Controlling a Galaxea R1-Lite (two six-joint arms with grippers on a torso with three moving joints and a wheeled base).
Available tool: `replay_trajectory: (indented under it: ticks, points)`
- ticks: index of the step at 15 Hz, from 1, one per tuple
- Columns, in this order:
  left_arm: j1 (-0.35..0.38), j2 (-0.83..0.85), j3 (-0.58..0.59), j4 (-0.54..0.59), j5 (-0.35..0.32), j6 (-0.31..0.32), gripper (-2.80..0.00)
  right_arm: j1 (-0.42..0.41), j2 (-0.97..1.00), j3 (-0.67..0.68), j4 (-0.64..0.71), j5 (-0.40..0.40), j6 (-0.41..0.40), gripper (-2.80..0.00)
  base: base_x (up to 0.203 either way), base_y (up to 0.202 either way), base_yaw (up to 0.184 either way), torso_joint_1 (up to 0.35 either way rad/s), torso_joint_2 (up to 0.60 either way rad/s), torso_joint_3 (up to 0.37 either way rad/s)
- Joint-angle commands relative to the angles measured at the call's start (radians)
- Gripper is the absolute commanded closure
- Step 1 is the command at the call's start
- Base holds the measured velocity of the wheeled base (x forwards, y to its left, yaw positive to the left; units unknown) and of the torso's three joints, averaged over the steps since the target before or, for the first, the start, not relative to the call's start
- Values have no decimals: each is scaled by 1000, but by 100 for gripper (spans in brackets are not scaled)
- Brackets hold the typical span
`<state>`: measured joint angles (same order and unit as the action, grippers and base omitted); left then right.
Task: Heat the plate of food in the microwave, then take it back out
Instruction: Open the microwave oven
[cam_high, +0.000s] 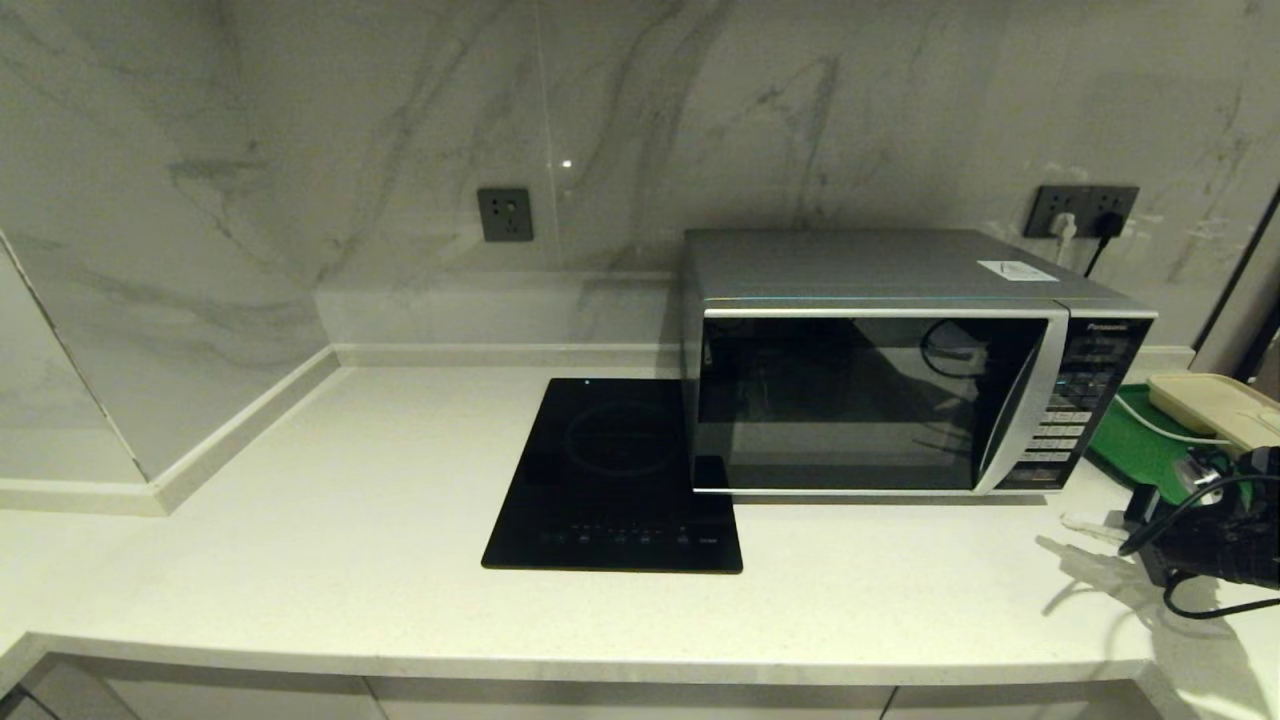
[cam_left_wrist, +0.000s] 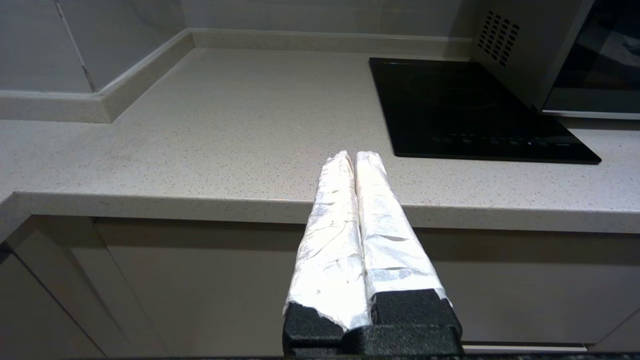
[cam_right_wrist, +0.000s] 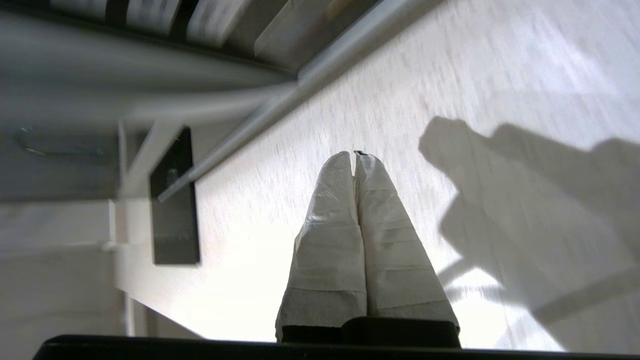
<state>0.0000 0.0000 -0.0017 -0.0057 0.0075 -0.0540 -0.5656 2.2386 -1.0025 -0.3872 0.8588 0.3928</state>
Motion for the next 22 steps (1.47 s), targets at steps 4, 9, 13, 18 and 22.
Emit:
replay_trajectory:
  ticks: [4, 9, 13, 18, 22]
  points:
    - [0, 0, 0, 0, 0, -1, 0, -74, -426, 183, 66, -25, -91, 0, 0, 0, 0, 0, 0, 0]
    - [0, 0, 0, 0, 0, -1, 0, 83, -869, -241, 822, -141, -106, 0, 0, 0, 0, 0, 0, 0]
    - [0, 0, 0, 0, 0, -1, 0, 533, -1177, -516, 1341, -339, -110, 0, 0, 0, 0, 0, 0, 0]
    - [0, 0, 0, 0, 0, -1, 0, 615, -1628, -577, 1706, -622, -158, 0, 0, 0, 0, 0, 0, 0]
    - [0, 0, 0, 0, 0, -1, 0, 518, -1940, -487, 1797, -755, -271, 0, 0, 0, 0, 0, 0, 0]
